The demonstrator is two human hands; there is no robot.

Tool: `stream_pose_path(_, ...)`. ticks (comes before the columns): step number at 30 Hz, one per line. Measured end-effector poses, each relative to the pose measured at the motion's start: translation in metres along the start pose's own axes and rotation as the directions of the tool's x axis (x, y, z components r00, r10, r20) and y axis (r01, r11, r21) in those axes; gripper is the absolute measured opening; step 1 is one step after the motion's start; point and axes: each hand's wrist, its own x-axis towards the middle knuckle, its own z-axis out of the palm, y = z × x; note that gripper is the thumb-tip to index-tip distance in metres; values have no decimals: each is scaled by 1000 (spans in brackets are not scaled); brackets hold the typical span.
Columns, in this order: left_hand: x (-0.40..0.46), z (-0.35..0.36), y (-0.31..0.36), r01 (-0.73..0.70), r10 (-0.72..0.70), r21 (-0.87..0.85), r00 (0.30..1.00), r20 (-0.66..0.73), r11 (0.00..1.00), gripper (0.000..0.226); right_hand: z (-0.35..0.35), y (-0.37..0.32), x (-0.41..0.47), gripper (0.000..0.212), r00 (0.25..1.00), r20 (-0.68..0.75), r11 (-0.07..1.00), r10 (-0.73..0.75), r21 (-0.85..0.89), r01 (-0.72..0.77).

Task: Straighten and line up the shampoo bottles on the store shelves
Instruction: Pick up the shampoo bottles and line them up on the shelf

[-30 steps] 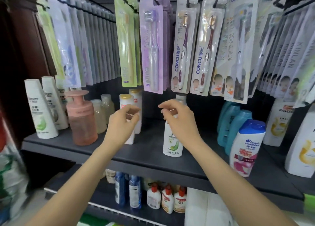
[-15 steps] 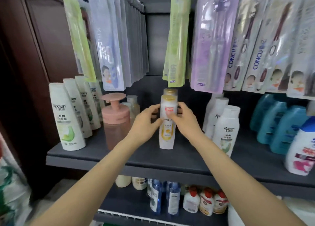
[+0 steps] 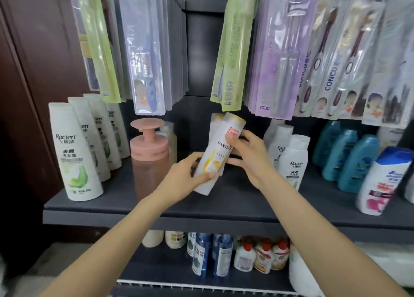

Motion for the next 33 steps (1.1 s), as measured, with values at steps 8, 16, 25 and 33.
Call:
stream_pose_path(8, -26, 6, -5, -66, 74, 139, 996, -52, 988, 66, -5, 13, -23, 32, 997, 10, 994, 73, 78, -74)
stream_pose_path(16, -38, -1, 0, -145, 228, 333, 947, -227, 932, 67, -4, 10, -32, 28, 999, -20, 949, 44, 314, -36)
stream_pose_path(25, -56, -13, 6, -96, 84, -86, 988, -126, 992, 46, -8, 19, -37, 15, 994, -19, 824, 111, 560, -82)
stream_pose_path(33, -63, -10, 4, -155, 239, 275, 922, -305, 949, 59, -6, 24, -39, 30, 995, 68, 816, 71, 570, -97)
